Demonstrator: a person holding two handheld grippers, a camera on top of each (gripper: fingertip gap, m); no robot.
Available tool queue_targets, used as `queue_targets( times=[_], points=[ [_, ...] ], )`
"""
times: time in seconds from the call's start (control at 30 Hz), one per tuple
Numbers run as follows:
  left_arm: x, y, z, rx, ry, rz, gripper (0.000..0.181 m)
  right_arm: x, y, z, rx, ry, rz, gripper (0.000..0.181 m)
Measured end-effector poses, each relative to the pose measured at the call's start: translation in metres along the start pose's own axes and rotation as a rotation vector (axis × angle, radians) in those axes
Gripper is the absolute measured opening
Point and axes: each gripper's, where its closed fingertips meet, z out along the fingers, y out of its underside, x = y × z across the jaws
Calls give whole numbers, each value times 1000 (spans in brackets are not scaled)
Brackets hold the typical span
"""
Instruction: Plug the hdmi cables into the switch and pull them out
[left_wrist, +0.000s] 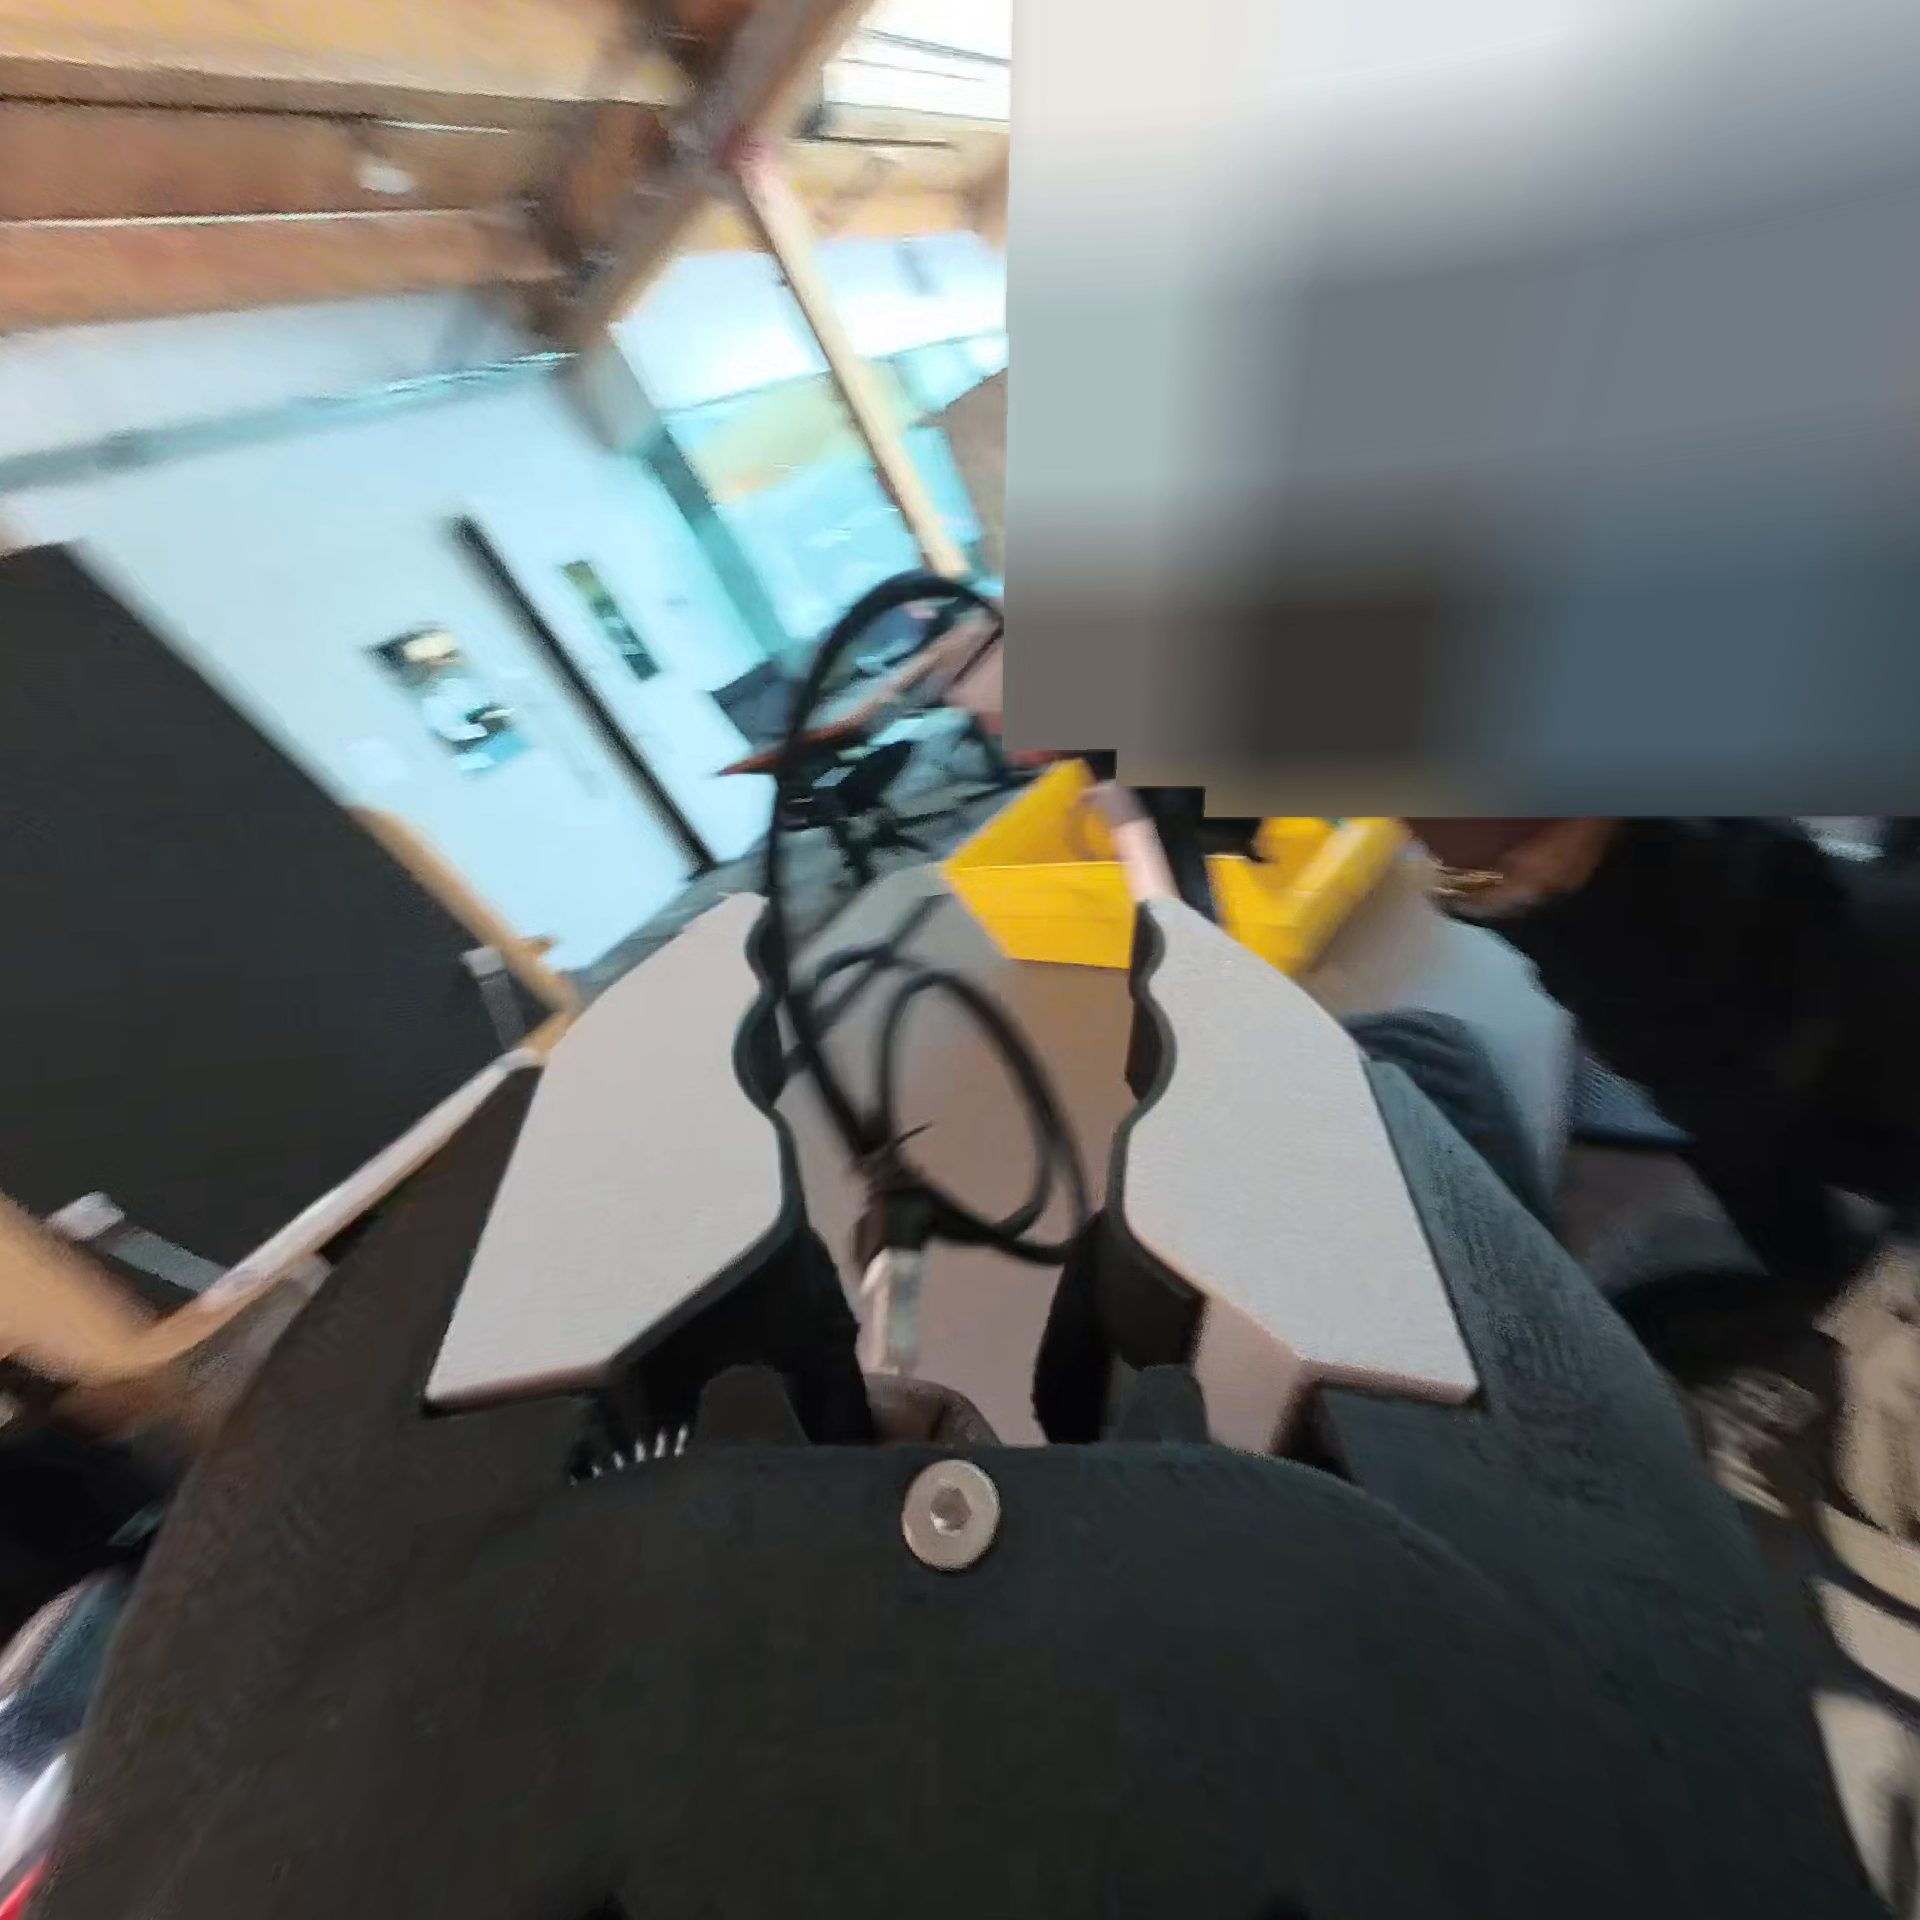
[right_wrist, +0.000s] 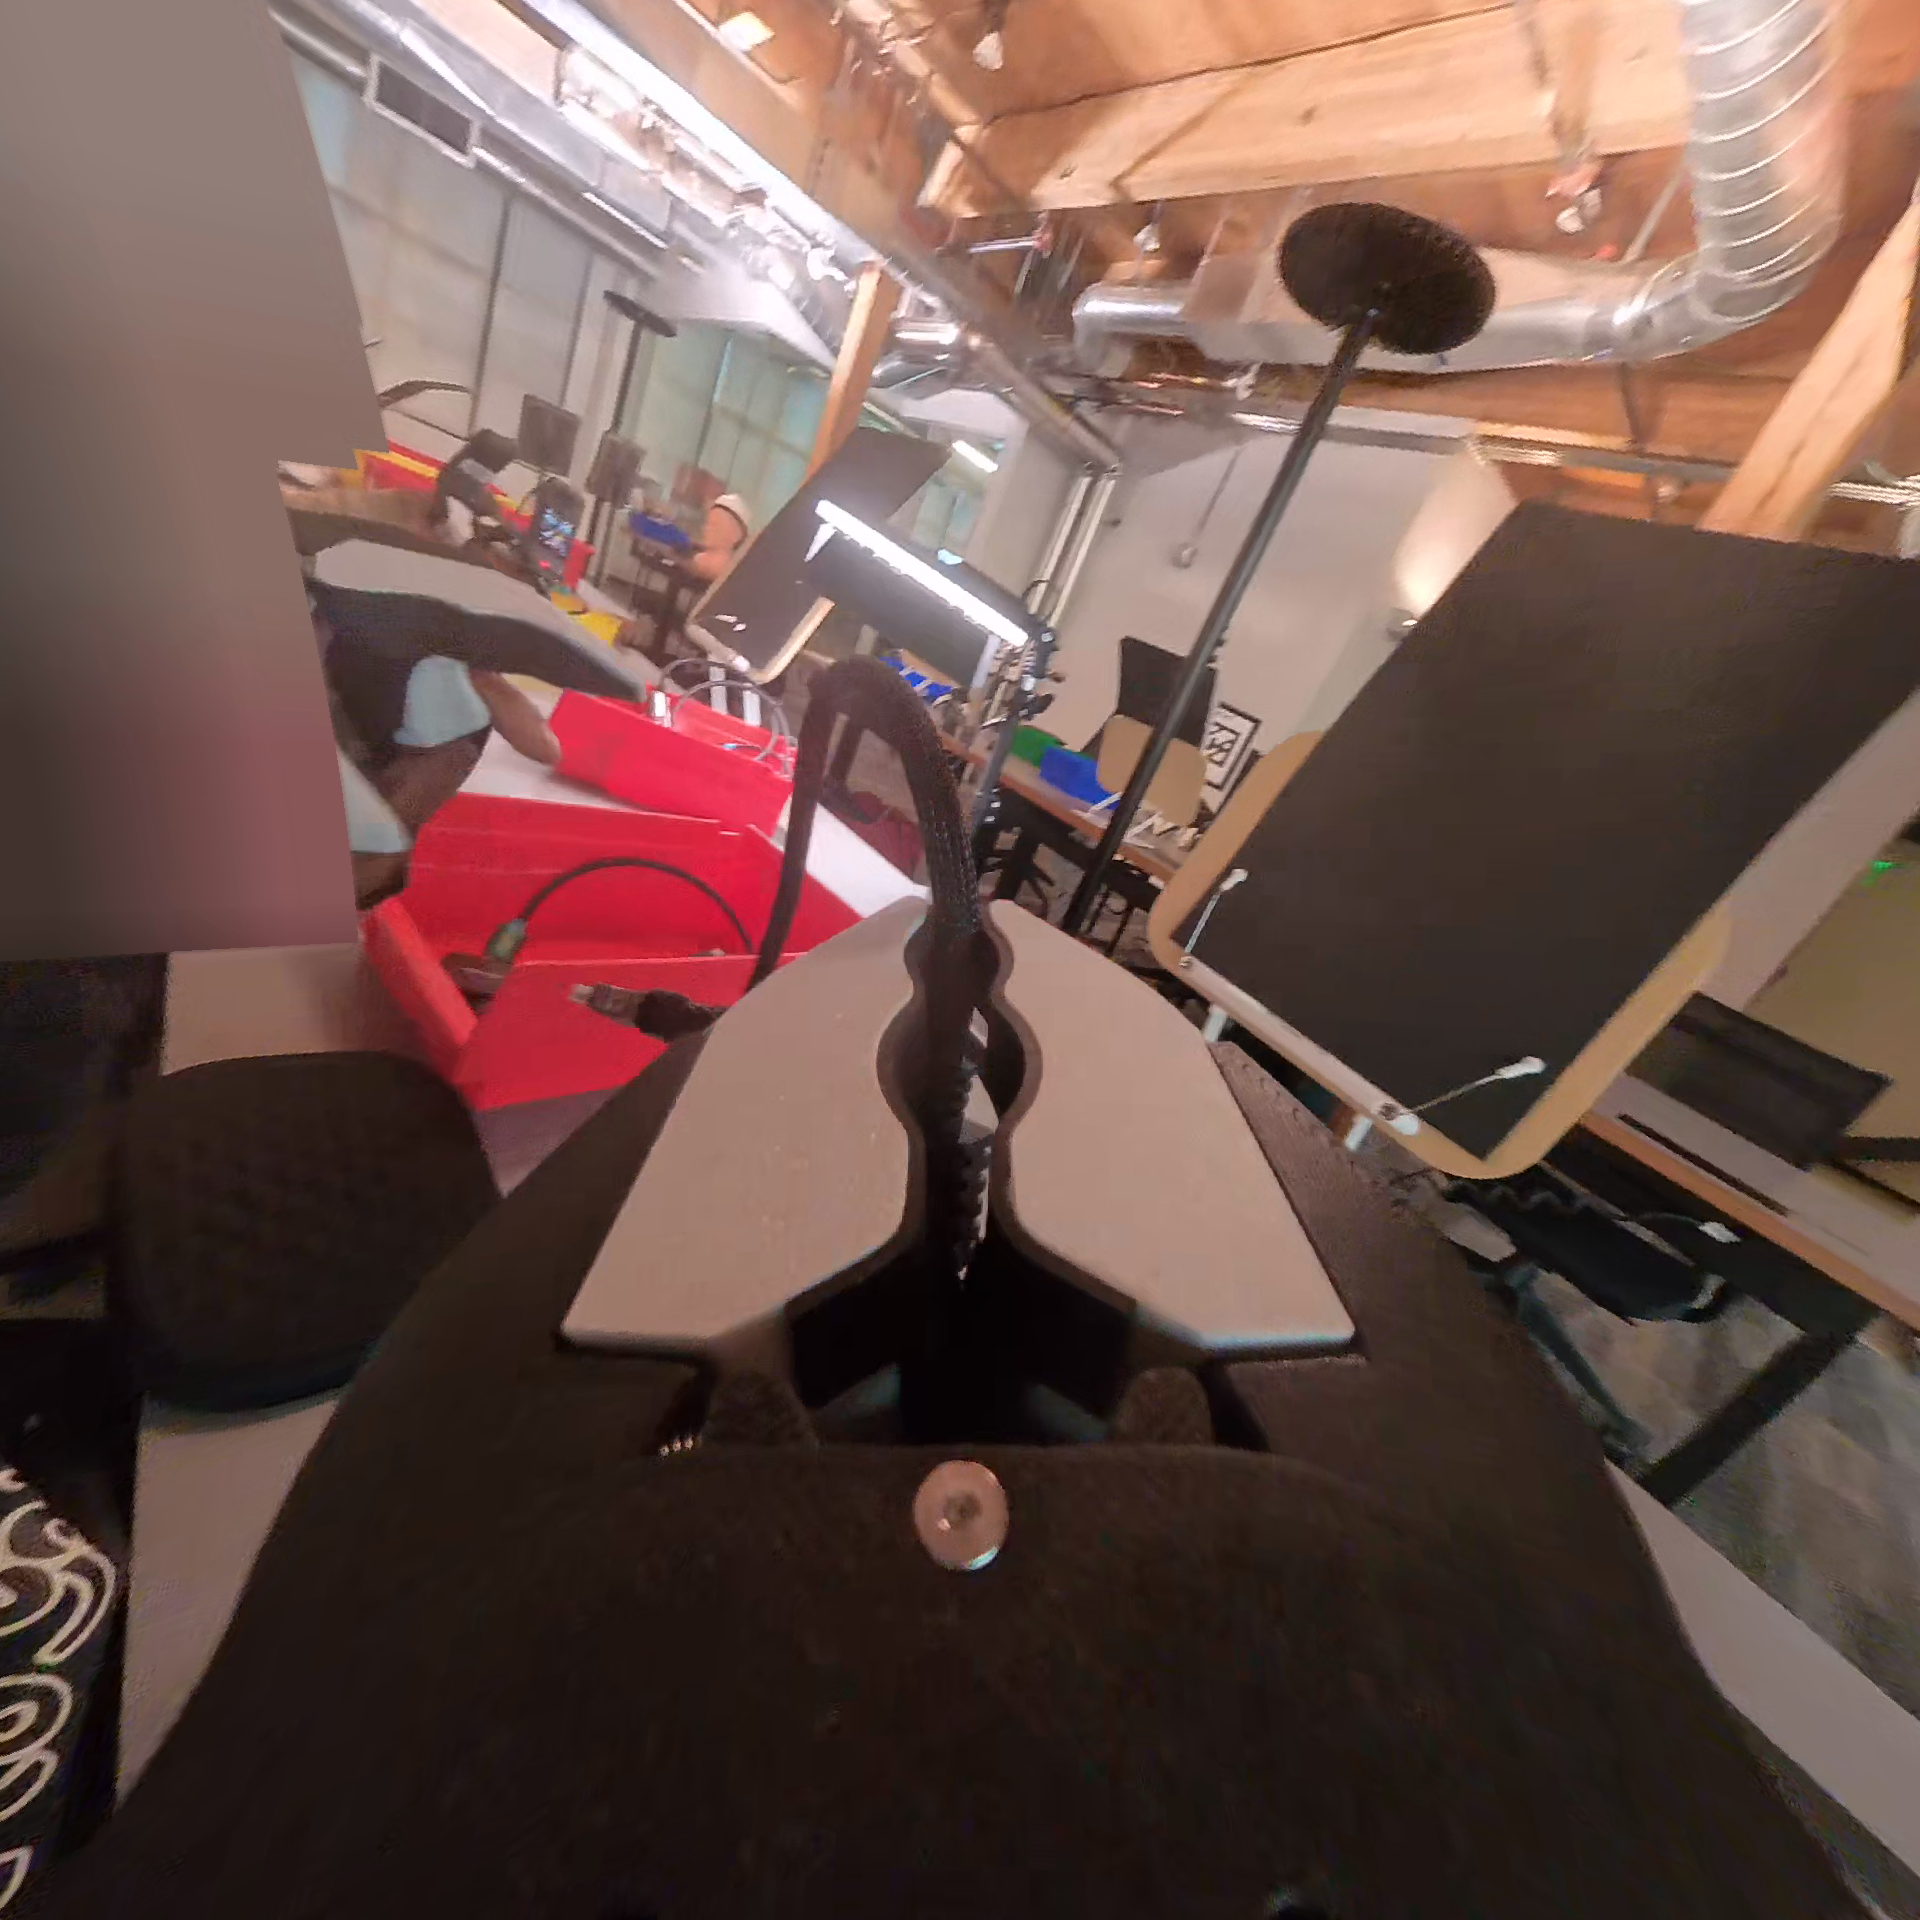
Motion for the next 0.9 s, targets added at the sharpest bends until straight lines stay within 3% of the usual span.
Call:
queue_targets(
  times=[0.07,0.17,0.3,0.37,0.43,0.5,0.6,0.7,0.8,0.9],
  points=[
    [-20,15,4,-57,-95,-40,77,8,-3,-3,13,42,10,6],
    [-16,46,28,-169,-84,-106,83,13,-5,-5,31,66,23,6],
    [-19,82,53,-285,-178,13,83,8,-3,-3,18,44,28,6],
    [-21,92,58,-319,-222,54,77,2,-4,-2,22,19,31,6],
    [-25,101,58,-364,-244,112,57,-6,-7,-2,28,-15,31,6],
    [-28,105,55,-390,-252,163,25,-9,-6,-2,16,-23,11,6],
    [-43,95,45,-361,-308,218,21,-9,-1,-5,-25,-45,-10,6],
    [-58,79,32,-300,-358,254,18,-6,21,-10,-162,-81,-37,8],
    [-66,72,20,-329,-405,332,17,6,43,-13,-267,-30,-192,49],
    [-66,73,17,-395,-432,413,18,-1,34,-6,-227,13,-341,66]
  ],
)
